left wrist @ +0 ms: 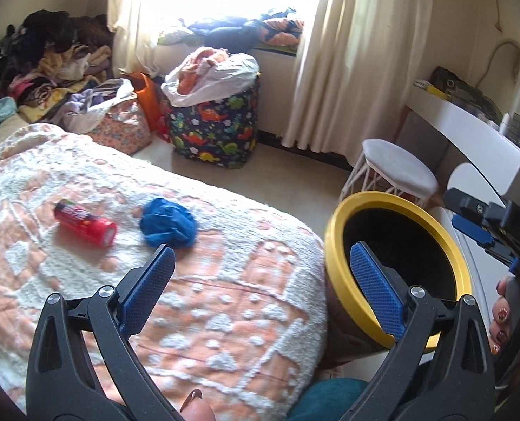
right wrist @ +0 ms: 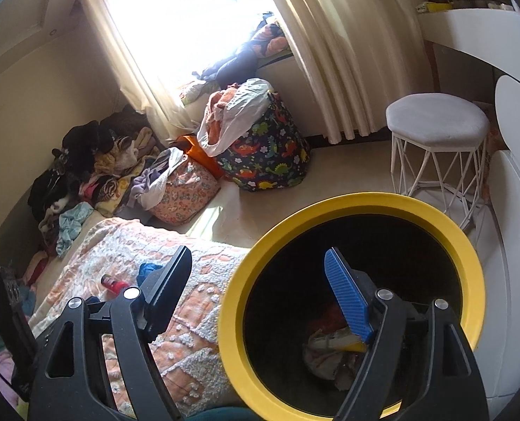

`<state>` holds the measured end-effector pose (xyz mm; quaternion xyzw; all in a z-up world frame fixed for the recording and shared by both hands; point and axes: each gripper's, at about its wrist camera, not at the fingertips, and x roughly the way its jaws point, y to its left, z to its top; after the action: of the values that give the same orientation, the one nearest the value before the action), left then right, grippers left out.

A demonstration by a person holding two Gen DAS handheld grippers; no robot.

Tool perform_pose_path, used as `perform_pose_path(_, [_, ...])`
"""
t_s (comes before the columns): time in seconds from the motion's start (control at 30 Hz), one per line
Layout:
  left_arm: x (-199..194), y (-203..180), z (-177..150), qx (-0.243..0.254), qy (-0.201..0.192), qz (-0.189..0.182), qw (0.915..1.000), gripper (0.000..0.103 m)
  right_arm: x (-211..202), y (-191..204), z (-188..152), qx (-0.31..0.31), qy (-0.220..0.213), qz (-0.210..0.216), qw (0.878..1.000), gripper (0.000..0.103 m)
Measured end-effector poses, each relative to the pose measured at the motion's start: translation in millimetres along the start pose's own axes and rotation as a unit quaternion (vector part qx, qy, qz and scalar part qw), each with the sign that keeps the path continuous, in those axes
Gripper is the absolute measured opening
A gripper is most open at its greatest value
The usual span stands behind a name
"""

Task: Collect trash
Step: 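Move both tools back over the red can and blue cloth on the bed, then grasp the red can with the left tool while the right tool grasps the blue cloth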

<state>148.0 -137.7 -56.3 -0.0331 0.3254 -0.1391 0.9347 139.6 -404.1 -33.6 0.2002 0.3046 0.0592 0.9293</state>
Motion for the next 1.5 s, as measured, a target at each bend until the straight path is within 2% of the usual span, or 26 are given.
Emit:
perform_pose_path(0.33, [-8.4, 65.5, 1.9, -0.06, -0.013, 0.05, 0.9969, 0.092, 26.3, 69.0, -20.3, -0.058, 0.04, 0.033, 0.997, 0.075])
perform_pose_path(0.5, [-12.6, 105.3, -0.5, -0.115, -0.011, 0.068, 0.9909, 0.092, 55.2, 97.6, -30.0, -0.071, 0.076, 0.053, 0.993, 0.075])
perform_pose_path(0.67, [-14.3, 141.4, -7.5, -0.171, -0.008, 0.07, 0.9827, 0.092, 90.2, 122.0, -38.1, -0.089, 0.114, 0.068, 0.987, 0.075])
perform_pose_path(0.8, [-12.0, 165.0, -14.6, -0.211, -0.007, 0.064, 0.9755, 0.091, 119.1, 139.5, -42.0, -0.098, 0.14, 0.083, 0.982, 0.06])
perform_pose_path(0.9, [-6.8, 176.7, -20.9, -0.237, 0.0, 0.053, 0.9701, 0.082, 138.6, 147.8, -43.2, -0.101, 0.155, 0.09, 0.979, 0.05])
perform_pose_path(1.03, [4.0, 184.6, -25.3, -0.26, 0.011, 0.035, 0.9649, 0.07, 162.9, 155.9, -44.8, -0.099, 0.173, 0.094, 0.976, 0.046])
perform_pose_path(1.1, [9.2, 188.1, -26.2, -0.272, 0.015, 0.025, 0.9619, 0.069, 174.3, 159.8, -47.1, -0.098, 0.183, 0.094, 0.974, 0.044])
perform_pose_path(1.2, [16.9, 190.2, -28.7, -0.284, 0.02, 0.009, 0.9585, 0.061, 191.1, 166.4, -50.0, -0.104, 0.196, 0.092, 0.971, 0.039])
perform_pose_path(1.27, [22.0, 191.5, -31.2, -0.295, 0.024, -0.001, 0.9553, 0.061, 201.2, 171.6, -52.7, -0.114, 0.204, 0.09, 0.968, 0.035])
perform_pose_path(1.33, [26.0, 190.9, -31.7, -0.296, 0.025, -0.005, 0.955, 0.059, 208.0, 176.0, -56.8, -0.126, 0.209, 0.088, 0.966, 0.021])
perform_pose_path(1.4, [29.9, 188.9, -29.6, -0.293, 0.025, -0.006, 0.9558, 0.058, 208.6, 178.0, -59.9, -0.133, 0.208, 0.09, 0.965, 0.011])
perform_pose_path(1.5, [37.2, 191.7, -29.3, -0.31, 0.027, -0.022, 0.9502, 0.058, 199.9, 176.7, -64.4, -0.139, 0.198, 0.102, 0.965, 0.006])
